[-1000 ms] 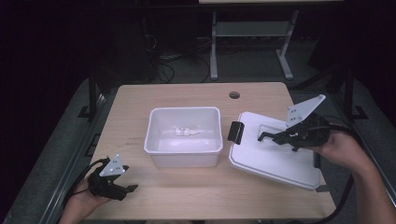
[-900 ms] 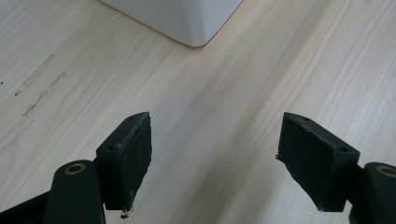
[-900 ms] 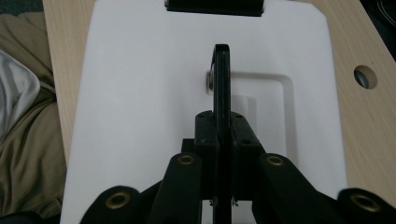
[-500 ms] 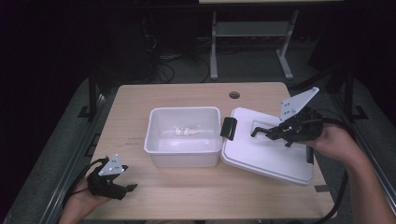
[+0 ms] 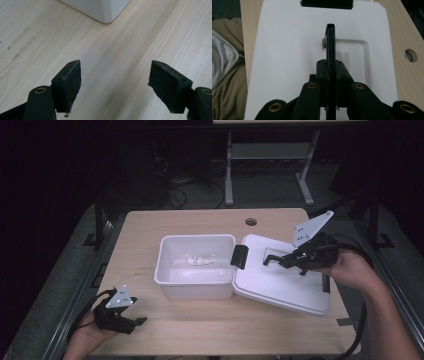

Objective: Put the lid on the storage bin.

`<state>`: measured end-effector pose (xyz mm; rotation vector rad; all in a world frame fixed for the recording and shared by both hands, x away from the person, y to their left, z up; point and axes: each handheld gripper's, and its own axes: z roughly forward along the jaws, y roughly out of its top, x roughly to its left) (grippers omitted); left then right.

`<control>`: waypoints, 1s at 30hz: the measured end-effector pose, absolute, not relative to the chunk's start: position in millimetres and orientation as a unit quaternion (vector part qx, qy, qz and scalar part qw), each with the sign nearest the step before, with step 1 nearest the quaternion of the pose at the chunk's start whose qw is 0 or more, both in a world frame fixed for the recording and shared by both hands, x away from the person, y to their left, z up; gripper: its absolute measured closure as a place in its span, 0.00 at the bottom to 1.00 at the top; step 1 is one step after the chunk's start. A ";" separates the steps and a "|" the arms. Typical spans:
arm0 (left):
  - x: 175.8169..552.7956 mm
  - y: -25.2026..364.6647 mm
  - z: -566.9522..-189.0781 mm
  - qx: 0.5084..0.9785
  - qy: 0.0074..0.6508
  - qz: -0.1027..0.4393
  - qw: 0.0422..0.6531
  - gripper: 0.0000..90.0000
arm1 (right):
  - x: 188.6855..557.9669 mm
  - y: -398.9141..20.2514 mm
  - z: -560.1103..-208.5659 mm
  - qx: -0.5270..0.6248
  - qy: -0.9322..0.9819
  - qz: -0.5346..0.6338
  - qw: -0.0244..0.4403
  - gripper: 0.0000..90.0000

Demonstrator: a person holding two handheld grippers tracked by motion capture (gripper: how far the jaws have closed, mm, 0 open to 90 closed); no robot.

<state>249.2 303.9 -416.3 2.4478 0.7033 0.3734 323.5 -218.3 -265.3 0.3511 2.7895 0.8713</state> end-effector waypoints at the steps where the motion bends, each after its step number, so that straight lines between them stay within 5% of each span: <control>1: 249.4 303.5 -416.9 0.913 0.262 0.139 0.280 0.29 | 323.9 -216.9 -265.4 0.117 0.943 0.294 0.099 0.93; 30: 251.7 308.0 -419.5 0.913 0.264 0.135 0.279 0.29 | 340.9 -171.6 -261.6 0.089 0.947 0.299 0.082 0.93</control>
